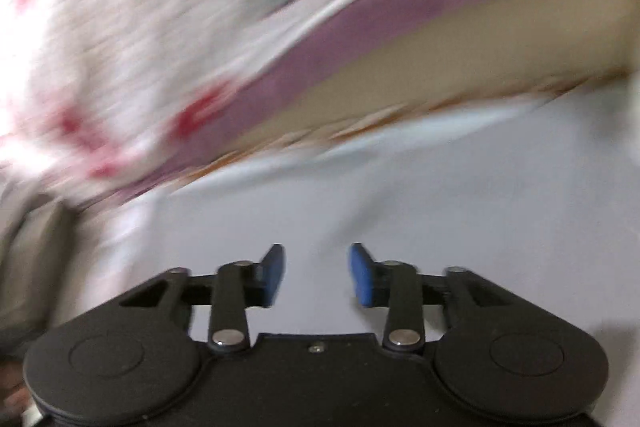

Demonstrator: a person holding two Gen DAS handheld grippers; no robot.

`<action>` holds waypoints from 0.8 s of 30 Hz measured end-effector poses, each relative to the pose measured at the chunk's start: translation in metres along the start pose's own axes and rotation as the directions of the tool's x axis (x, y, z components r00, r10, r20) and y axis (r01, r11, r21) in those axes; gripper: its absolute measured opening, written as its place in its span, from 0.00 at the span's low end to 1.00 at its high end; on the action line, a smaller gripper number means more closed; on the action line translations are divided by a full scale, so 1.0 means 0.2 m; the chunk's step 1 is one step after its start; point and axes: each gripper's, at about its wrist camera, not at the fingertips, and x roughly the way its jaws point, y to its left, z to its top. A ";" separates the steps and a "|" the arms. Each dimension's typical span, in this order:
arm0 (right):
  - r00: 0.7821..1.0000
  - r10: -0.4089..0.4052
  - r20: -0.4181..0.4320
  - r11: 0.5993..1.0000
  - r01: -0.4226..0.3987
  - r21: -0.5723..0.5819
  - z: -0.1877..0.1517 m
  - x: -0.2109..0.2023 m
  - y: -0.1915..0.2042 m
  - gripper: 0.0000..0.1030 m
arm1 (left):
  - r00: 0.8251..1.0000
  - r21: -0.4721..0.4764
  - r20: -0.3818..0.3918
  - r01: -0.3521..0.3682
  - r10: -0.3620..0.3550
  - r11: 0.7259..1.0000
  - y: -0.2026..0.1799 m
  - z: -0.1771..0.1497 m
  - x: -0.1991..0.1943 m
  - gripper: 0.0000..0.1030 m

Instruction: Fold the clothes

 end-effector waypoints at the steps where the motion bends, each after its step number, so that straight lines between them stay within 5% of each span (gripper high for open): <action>1: 0.996 0.076 -0.048 0.997 -0.077 -0.014 -0.06 0.03 0.12 0.34 | 1.000 -0.008 0.006 -0.015 0.015 1.000 0.00 -0.04 -0.05 0.58; 5: 0.925 0.269 -0.267 0.940 -0.313 -0.136 -0.35 0.14 0.61 0.36 | 1.000 -0.150 0.000 -0.017 0.017 0.989 0.08 -0.17 -0.07 0.58; 9: 0.814 0.260 -0.519 0.870 -0.431 -0.241 -0.61 0.25 0.98 0.47 | 1.000 -0.288 -0.014 0.020 -0.025 0.957 0.14 -0.30 -0.07 0.58; 12: 0.815 0.207 -0.541 0.887 -0.390 -0.247 -0.70 0.29 1.04 0.51 | 0.995 -0.309 0.010 0.096 -0.098 0.946 0.13 -0.37 -0.17 0.59; 14: 0.811 0.240 -0.534 0.906 -0.385 -0.178 -0.73 0.28 1.01 0.52 | 0.994 -0.309 0.012 0.103 -0.104 0.946 0.13 -0.41 -0.21 0.61; 18: 0.727 0.333 -0.600 0.888 -0.455 -0.059 -0.84 0.34 0.96 0.53 | 0.997 -0.409 -0.025 0.058 -0.075 0.911 0.21 -0.48 -0.17 0.62; 20: 0.745 0.286 -0.603 0.905 -0.417 -0.087 -0.87 0.36 0.96 0.52 | 0.995 -0.469 -0.035 0.062 -0.089 0.881 0.24 -0.51 -0.15 0.60; 24: 0.813 0.253 -0.524 0.908 -0.387 -0.162 -0.89 0.37 1.04 0.52 | 0.986 -0.439 0.086 0.169 -0.145 0.883 0.20 -0.53 -0.29 0.52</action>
